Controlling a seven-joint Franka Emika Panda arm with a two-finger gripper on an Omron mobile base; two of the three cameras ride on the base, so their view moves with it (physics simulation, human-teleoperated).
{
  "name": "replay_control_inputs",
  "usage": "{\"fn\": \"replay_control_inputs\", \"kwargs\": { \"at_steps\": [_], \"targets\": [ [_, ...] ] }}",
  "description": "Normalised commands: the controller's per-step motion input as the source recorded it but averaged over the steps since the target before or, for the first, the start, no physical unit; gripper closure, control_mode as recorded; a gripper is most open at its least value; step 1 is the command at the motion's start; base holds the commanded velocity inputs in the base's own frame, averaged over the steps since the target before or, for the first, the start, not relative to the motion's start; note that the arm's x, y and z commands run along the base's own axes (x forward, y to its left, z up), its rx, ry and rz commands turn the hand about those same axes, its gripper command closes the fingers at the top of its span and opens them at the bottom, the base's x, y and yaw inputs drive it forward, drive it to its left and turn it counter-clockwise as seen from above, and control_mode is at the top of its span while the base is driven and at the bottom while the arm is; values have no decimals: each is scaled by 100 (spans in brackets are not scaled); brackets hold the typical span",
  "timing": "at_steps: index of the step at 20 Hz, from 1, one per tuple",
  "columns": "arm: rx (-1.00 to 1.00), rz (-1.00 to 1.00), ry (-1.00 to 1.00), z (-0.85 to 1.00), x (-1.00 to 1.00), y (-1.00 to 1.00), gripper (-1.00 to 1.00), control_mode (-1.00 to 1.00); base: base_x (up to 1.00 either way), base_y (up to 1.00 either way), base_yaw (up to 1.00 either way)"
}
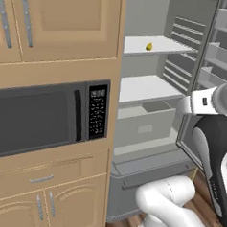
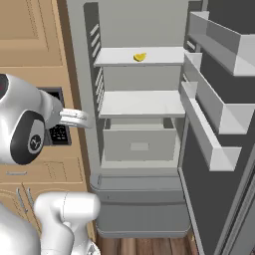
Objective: There is a bowl on the dining counter. Grab a lemon wedge from the fridge and place it in the bowl. Then get the liquor bottle and glass cup from the cabinet and place them next to the bowl.
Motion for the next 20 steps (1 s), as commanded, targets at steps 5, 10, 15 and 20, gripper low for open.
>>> {"fn": "replay_control_inputs", "kwargs": {
  "at_steps": [5, 10, 15, 20],
  "targets": [
    [0, 0, 0, 0, 0, 0, -100, 100, 1, -60, 7],
    [0, 0, 0, 0, 0, 0, -100, 100, 29, 0, -4],
    [0, 0, 0, 0, 0, 0, -100, 100, 54, -5, 4],
    [0, 0, 0, 0, 0, 0, -100, 100, 8, -45, 17]
  ]
}}
